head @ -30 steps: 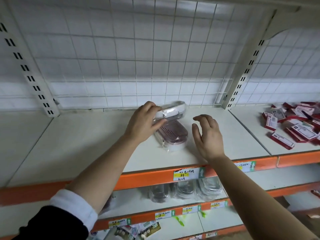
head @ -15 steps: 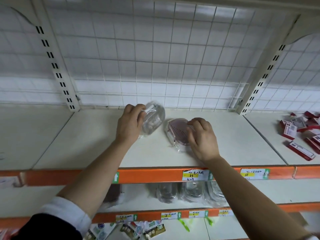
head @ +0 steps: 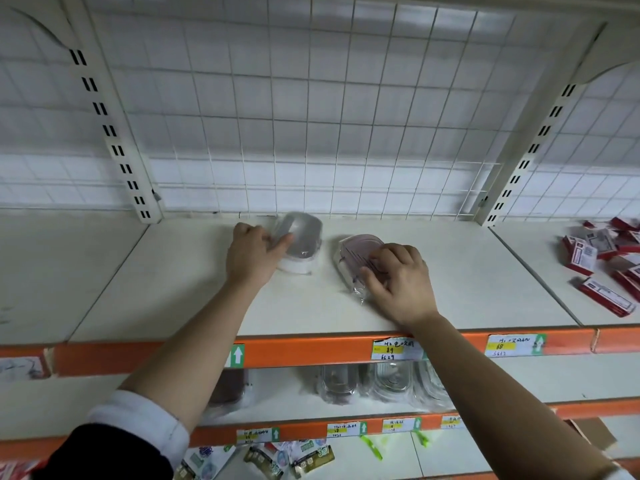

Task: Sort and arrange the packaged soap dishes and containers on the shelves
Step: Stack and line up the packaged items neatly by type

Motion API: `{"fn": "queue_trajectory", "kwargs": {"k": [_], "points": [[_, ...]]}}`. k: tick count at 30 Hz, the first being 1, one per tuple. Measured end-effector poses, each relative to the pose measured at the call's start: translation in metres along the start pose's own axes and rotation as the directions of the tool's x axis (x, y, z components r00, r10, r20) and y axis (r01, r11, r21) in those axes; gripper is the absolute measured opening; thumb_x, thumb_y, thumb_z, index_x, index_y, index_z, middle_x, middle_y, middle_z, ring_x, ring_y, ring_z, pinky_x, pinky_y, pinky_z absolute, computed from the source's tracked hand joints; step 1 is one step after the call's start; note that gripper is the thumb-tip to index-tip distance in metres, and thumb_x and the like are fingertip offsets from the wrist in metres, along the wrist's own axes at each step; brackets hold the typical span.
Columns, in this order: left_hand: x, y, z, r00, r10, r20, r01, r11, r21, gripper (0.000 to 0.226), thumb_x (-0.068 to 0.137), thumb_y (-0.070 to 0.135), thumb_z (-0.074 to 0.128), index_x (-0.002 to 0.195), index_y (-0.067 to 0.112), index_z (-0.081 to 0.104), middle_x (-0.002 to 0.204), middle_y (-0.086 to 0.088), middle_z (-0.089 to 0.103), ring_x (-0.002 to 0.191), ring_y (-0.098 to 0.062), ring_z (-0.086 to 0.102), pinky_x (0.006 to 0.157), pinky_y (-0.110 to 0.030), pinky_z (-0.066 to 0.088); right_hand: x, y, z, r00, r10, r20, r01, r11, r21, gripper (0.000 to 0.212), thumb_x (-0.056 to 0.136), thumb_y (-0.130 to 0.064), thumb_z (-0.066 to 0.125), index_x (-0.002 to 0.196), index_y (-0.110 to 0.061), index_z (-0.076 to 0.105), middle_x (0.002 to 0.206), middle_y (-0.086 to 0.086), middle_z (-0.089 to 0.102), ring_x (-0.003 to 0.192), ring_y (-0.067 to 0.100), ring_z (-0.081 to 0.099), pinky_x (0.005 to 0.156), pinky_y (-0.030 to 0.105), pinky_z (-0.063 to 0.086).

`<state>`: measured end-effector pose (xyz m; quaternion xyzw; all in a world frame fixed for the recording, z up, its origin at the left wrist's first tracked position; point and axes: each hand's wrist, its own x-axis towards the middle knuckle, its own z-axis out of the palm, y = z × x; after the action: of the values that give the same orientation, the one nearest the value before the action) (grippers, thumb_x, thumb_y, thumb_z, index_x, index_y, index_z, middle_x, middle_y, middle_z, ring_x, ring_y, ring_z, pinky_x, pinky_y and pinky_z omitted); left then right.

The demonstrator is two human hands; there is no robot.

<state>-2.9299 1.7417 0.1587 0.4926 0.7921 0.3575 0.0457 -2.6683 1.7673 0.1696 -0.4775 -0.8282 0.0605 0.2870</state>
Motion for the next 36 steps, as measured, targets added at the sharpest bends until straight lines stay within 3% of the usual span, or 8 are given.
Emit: {"fn": "queue_trajectory", "kwargs": {"k": [3,6,10,15,20,24,31,36], "points": [[-0.009,-0.009,0.004,1.0,0.029,-0.007,-0.028,0.999,0.038,0.052,0.092,0.051,0.055,0.11,0.003,0.066,0.118,-0.015,0.058,0.111,-0.032,0.052,0.094,-0.039,0.042,0.0,-0.001,0.001,1.0,-0.003,0.03,0.004,1.0,-0.019,0.06,0.078,-0.061,0.041,0.105,-0.014,0.066,0.114,0.003,0.063,0.108,0.031,0.05,0.09,0.042,0.043],[-0.013,-0.004,0.007,0.964,0.242,-0.106,-0.243,0.97,0.008,0.036,0.096,0.026,0.059,0.12,-0.001,0.062,0.132,-0.019,0.054,0.121,-0.037,0.051,0.101,-0.044,0.041,0.0,-0.001,0.002,0.998,0.015,0.065,-0.013,0.999,-0.033,0.064,0.075,-0.064,0.04,0.109,-0.015,0.063,0.117,0.001,0.059,0.107,0.032,0.051,0.091,0.042,0.043],[-0.011,0.003,0.008,0.907,0.422,0.008,-0.422,0.907,-0.018,0.03,0.095,0.003,0.051,0.121,0.007,0.065,0.133,-0.01,0.059,0.124,-0.032,0.052,0.101,-0.037,0.042,-0.001,-0.003,0.001,0.994,0.031,0.1,-0.029,0.999,-0.022,0.064,0.073,-0.065,0.043,0.114,-0.019,0.058,0.121,-0.001,0.054,0.1,0.03,0.055,0.089,0.04,0.045],[-0.018,0.005,0.009,0.917,0.397,0.051,-0.398,0.917,0.01,0.04,0.09,0.041,0.063,0.114,0.009,0.062,0.117,-0.007,0.064,0.104,-0.028,0.06,0.087,-0.036,0.049,-0.007,-0.01,0.006,0.996,0.068,0.065,-0.068,0.998,0.002,0.045,0.082,-0.041,0.067,0.118,-0.016,0.058,0.122,0.003,0.054,0.103,0.034,0.054,0.089,0.039,0.046],[-0.028,0.002,-0.004,0.913,0.393,0.112,-0.402,0.913,0.074,0.066,0.074,0.067,0.066,0.114,0.015,0.062,0.124,-0.001,0.059,0.105,-0.021,0.06,0.083,-0.033,0.05,-0.019,-0.024,-0.002,0.994,0.107,0.037,-0.108,0.993,0.051,0.043,0.079,-0.045,0.069,0.114,-0.021,0.062,0.115,-0.001,0.058,0.103,0.028,0.058,0.084,0.039,0.05],[-0.045,0.002,-0.018,0.912,0.403,0.075,-0.409,0.908,0.089,0.056,0.073,0.057,0.074,0.106,0.014,0.065,0.119,-0.005,0.062,0.103,-0.025,0.061,0.08,-0.033,0.046,-0.036,-0.037,-0.016,0.99,0.119,-0.078,-0.107,0.984,0.145,0.034,0.079,-0.041,0.072,0.106,-0.021,0.068,0.106,-0.001,0.065,0.098,0.022,0.064,0.081,0.038,0.052],[-0.123,0.001,-0.055,0.865,0.443,-0.234,-0.456,0.89,-0.003,0.033,0.075,0.036,0.078,0.091,0.01,0.066,0.1,-0.004,0.067,0.086,-0.025,0.067,0.071,-0.035,0.054,-0.103,-0.05,-0.035,0.981,-0.014,-0.195,0.037,0.992,0.118,0.038,0.081,-0.033,0.076,0.105,-0.005,0.067,0.11,0.012,0.064,0.099,0.036,0.06,0.085,0.044,0.049],[-0.198,-0.009,-0.079,0.847,0.467,-0.252,-0.473,0.88,0.042,0.036,0.077,0.039,0.074,0.092,0.006,0.067,0.103,-0.006,0.068,0.088,-0.024,0.068,0.07,-0.032,0.055,-0.165,-0.061,-0.032,0.972,-0.073,-0.223,0.11,0.981,0.159,0.047,0.081,-0.043,0.064,0.106,-0.003,0.066,0.117,0.014,0.061,0.105,0.036,0.058,0.089,0.045,0.048]]}}
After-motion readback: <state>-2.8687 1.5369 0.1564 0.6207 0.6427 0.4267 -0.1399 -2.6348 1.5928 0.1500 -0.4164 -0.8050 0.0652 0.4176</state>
